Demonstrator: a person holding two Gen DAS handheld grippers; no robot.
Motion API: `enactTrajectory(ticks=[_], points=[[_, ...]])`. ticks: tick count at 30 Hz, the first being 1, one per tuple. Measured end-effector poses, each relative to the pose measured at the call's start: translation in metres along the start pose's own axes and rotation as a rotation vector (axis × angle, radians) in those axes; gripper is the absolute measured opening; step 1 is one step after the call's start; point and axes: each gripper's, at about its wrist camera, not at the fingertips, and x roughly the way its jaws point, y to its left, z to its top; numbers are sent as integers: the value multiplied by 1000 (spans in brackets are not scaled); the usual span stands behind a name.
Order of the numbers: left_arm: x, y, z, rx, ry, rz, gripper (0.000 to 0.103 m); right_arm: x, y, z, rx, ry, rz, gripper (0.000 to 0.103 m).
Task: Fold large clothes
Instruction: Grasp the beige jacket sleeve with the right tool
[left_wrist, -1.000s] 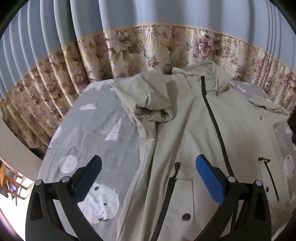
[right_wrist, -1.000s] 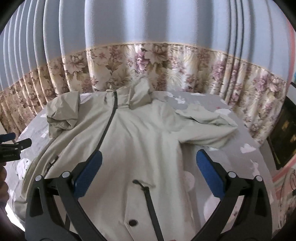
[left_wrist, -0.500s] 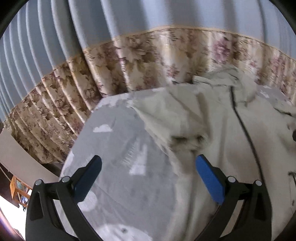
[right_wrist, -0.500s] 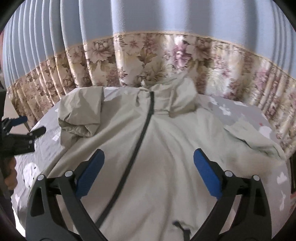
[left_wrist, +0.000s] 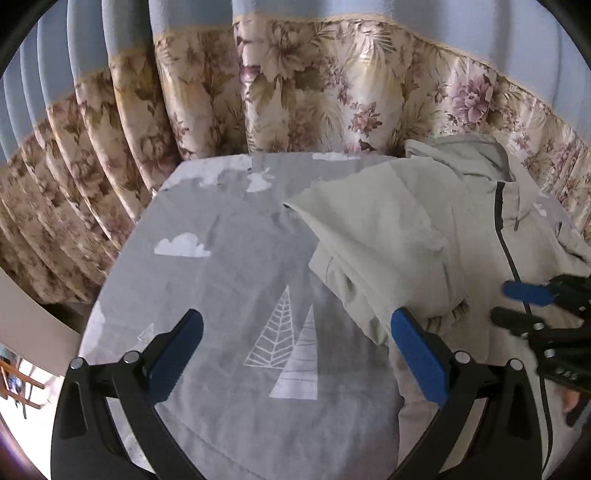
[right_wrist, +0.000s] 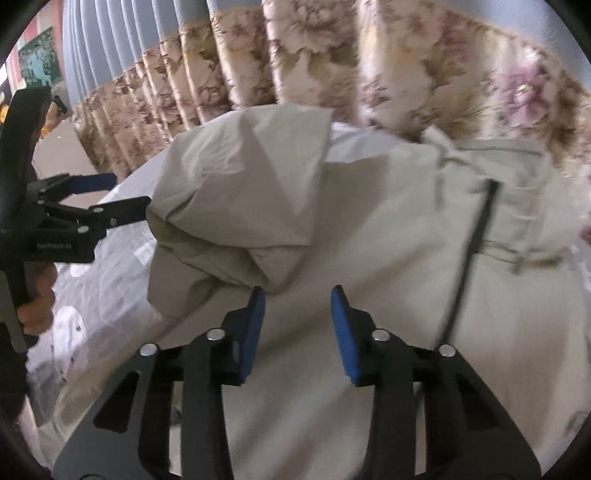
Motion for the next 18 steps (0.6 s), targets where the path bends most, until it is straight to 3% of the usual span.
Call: enactTrajectory(ticks=[7,9,12,13,15,18], points=[[2,1,3,5,-8,12,102,22,6,8,4,12,43,34],[4,-2,5,12,-10,11,102,30,5,11,8,14,45,31],[5,-6,9,27,-14,15,102,34,1,11,11,2,43,17],[4,-8,11,42,-19,31,102,32,1,12,-6,-13,16,10],[0,-9,15,66,-34,60,102,25,-3,13,-48,-36,-37,10],[-9,-13,23,100,-66,72,102,-5,-27,14,-100,-96,-213,8]])
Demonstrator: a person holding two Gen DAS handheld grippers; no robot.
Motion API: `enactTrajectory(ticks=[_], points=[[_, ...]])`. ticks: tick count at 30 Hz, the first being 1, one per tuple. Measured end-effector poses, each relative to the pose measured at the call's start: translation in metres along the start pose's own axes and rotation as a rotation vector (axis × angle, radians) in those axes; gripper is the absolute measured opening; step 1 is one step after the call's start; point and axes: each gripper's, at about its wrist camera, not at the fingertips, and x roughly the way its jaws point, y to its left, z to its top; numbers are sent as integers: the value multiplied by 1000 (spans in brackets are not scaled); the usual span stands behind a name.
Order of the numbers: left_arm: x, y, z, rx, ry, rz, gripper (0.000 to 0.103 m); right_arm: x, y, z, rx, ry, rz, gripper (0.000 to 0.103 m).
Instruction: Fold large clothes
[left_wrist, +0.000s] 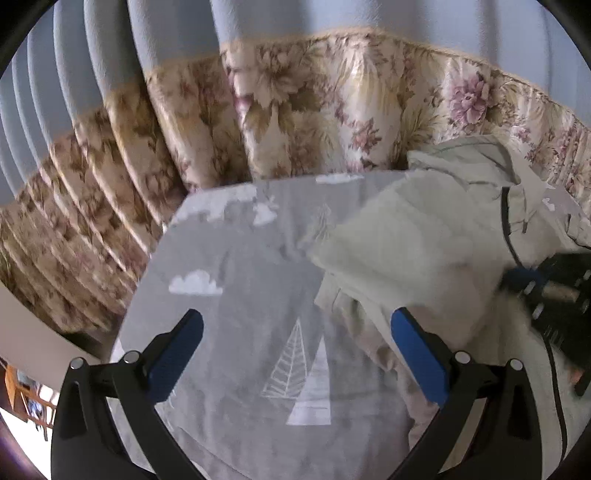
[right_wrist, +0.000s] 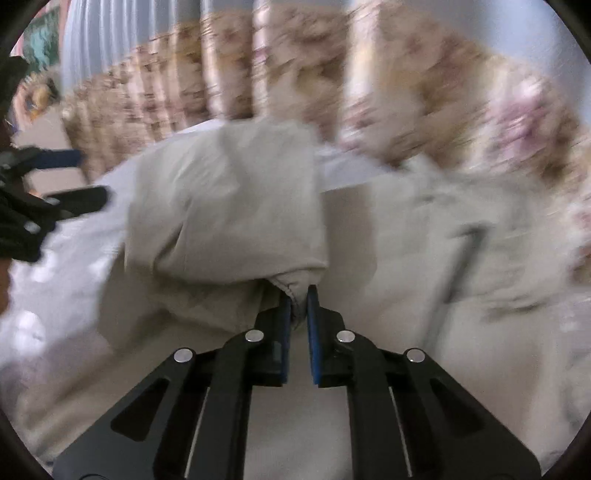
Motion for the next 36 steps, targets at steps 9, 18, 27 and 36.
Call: enactTrajectory(ticks=[9,18,27,36], points=[[19,-36,18,35,14,-82,102,-78,-171,-37,273,-12,-436,33],[50,-82,23,90,140,-162,102,-70,-191,-93,517,84,-164,59],[78,-92,7,149,194,-14,36,-49,-122,-92,257,81,-169,11],[54,-83,0,189,106,91,96,-102,-176,-100,310,38,-201,34]])
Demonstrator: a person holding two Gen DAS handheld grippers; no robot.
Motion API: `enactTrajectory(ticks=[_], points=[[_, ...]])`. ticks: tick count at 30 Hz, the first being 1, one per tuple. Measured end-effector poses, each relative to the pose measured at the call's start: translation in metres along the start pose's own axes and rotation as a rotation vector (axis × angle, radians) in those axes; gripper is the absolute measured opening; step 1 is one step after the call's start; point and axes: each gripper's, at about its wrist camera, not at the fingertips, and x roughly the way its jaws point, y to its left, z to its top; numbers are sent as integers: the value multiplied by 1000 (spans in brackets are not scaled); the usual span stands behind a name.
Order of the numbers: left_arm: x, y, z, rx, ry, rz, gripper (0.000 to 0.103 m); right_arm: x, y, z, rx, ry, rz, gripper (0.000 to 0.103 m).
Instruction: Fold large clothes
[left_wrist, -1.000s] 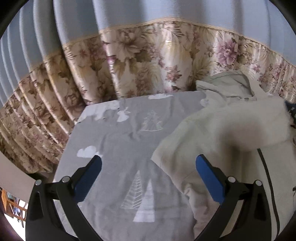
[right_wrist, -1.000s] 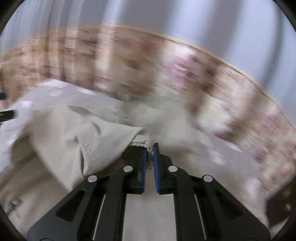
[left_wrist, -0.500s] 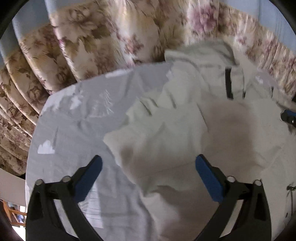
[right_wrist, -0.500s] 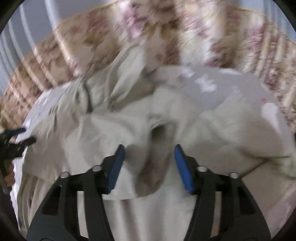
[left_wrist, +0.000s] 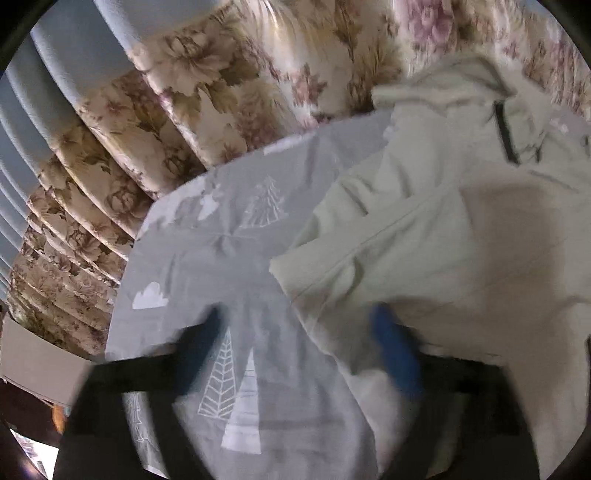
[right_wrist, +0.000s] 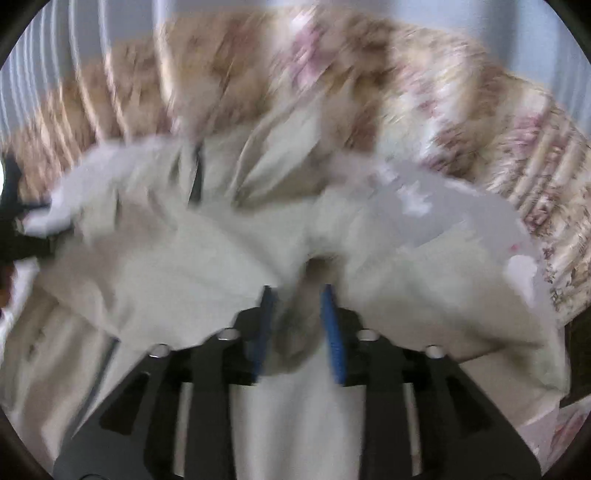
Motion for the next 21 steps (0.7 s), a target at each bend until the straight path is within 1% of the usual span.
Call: enactTrajectory(ticks=[1,2,3,4,5,6,7,9,10,11,13,15,16,18,20,21], points=[[-8,3,1,-10,-24,-10,96,-9,-13,4,7,-19,-49,41],[-12,3,2,-14,-32,-19,96,-15,-29,10,10,-27,-109,51],[-15,5,3,-21,-34,-28,96,-19,-51,13,18,-15,-186,55],[-18,6,5,-35,-29,-49,96,-18,-62,15,22,9,-218,58],[-19,6,6,-48,-22,-73,96,-16,-74,14,23,39,-245,58],[-21,8,7,-72,-11,-116,96,-12,-85,12,19,74,-263,58],[-21,9,8,-88,-4,-145,96,-6,-94,8,11,122,-257,58],[-21,8,10,-119,19,-204,96,7,-99,2,-2,178,-208,64],[-21,7,10,-126,25,-210,96,15,-95,-3,-28,207,-189,70],[-22,4,11,-131,27,-210,96,23,-92,-6,-60,228,-190,74],[-26,-1,13,-129,23,-201,96,41,-92,-11,-111,264,-247,73],[-30,-3,14,-123,18,-189,96,50,-96,-16,-120,289,-251,35],[-34,-3,14,-117,14,-180,96,50,-104,-16,-91,287,-239,10],[-39,-2,15,-106,3,-163,96,40,-122,-9,-14,228,-237,8],[-43,2,14,-102,-3,-146,96,11,-153,-2,130,109,-263,7],[-44,4,13,-103,-5,-139,96,-13,-177,-2,248,16,-282,7]])
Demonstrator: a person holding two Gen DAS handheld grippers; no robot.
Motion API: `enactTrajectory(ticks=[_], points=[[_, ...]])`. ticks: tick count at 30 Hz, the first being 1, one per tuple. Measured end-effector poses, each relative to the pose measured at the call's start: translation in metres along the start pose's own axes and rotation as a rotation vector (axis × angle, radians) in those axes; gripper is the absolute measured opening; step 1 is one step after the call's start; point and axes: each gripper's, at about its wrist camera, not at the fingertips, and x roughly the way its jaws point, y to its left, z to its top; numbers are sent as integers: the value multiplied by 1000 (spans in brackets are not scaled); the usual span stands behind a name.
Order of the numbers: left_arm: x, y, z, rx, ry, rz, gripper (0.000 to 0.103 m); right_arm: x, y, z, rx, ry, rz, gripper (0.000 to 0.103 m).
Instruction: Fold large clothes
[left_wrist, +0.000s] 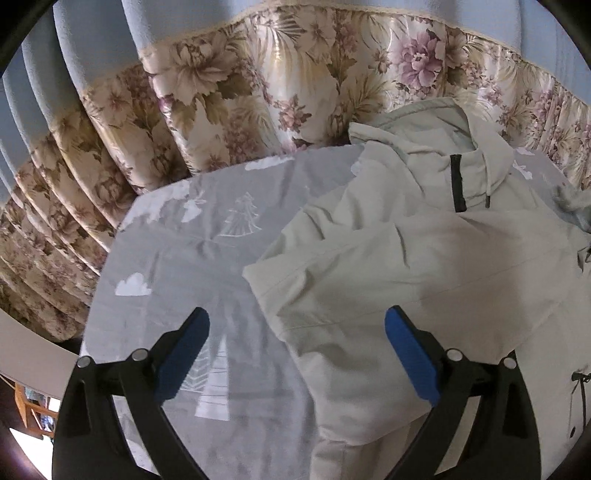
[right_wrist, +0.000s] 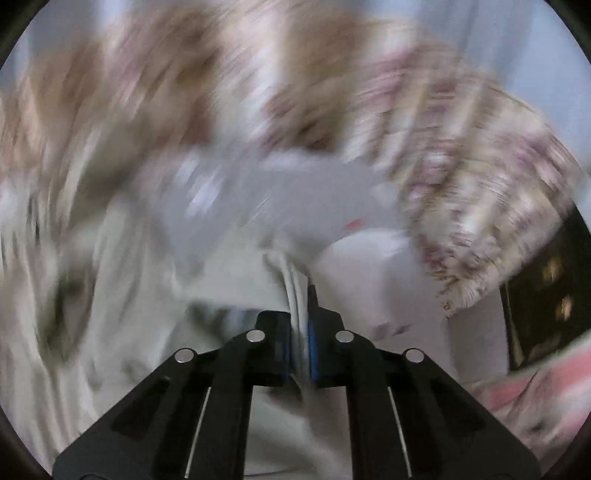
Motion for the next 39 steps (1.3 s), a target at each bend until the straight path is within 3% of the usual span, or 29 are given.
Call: enactTrajectory(ticks=[3,4,6,9,10,15,19,23,26,28,30,31,32,34,39], points=[[-2,7,-3,-13,-6,-2,96,-31,-79,-9,399,-125,67,8],[-2,8,-5,-20,-4,-7,96,-32,-115,-30,605,-132,136,8],[1,10,-9,-31,5,-17,96,-21,-150,-69,853,-99,239,9],[8,8,-14,-23,30,-28,96,-3,-170,-124,1103,-31,379,9],[9,8,-16,-19,33,-27,96,0,-171,-135,1120,-17,403,9],[6,10,-14,-21,15,-31,96,-14,-161,-118,995,-65,335,9],[-3,20,-12,-62,-7,-53,96,-43,-107,-54,714,-153,295,9],[-7,27,-12,-89,-11,-54,96,-70,24,12,289,-170,388,9],[-10,32,-14,-112,-13,-56,96,-80,135,19,6,-116,508,9],[-13,35,-16,-122,-18,-52,96,-73,214,-2,-185,0,591,9],[-13,37,-18,-128,-17,-43,96,-50,273,-35,-309,180,666,22],[-13,39,-19,-133,-11,-38,96,-42,286,-47,-334,233,676,46],[-13,40,-20,-136,-6,-36,96,-35,294,-59,-360,262,663,54],[-13,41,-23,-133,-1,-39,96,-37,292,-69,-381,258,651,56],[-10,25,-14,-104,-4,-63,96,-59,219,-46,-213,158,681,74]])
